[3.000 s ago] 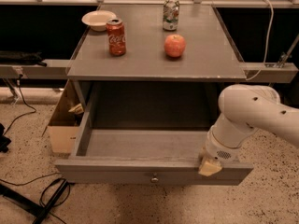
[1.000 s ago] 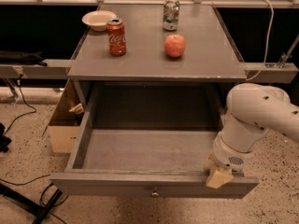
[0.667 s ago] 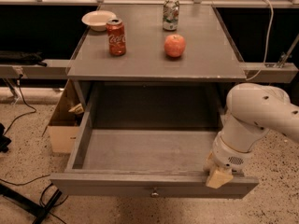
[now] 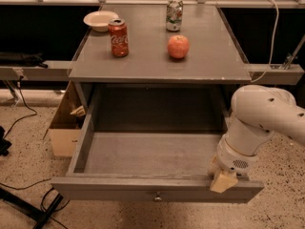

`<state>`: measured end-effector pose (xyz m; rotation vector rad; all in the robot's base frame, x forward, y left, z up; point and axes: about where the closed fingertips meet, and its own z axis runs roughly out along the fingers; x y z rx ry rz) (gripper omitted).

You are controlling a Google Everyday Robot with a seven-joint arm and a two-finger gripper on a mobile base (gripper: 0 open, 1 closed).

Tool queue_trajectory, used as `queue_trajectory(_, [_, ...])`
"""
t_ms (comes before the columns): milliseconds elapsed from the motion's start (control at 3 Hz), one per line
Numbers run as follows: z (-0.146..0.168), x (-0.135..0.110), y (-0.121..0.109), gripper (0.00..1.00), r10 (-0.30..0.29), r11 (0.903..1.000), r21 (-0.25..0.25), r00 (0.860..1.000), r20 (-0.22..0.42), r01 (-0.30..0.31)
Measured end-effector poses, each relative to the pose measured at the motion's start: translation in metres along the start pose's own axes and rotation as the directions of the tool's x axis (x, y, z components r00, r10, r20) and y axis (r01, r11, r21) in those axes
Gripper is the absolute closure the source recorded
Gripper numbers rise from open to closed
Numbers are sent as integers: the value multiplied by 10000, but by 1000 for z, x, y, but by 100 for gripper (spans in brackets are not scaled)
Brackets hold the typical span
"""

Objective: Open top drawer

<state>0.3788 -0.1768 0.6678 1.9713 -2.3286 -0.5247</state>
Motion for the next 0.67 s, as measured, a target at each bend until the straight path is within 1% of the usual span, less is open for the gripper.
queue_trajectory(333, [0, 0, 0, 18, 0, 10000, 0, 10000, 0, 0])
queue_trajectory(667, [-54, -8, 19, 0, -177, 9950, 979, 9994, -305, 206])
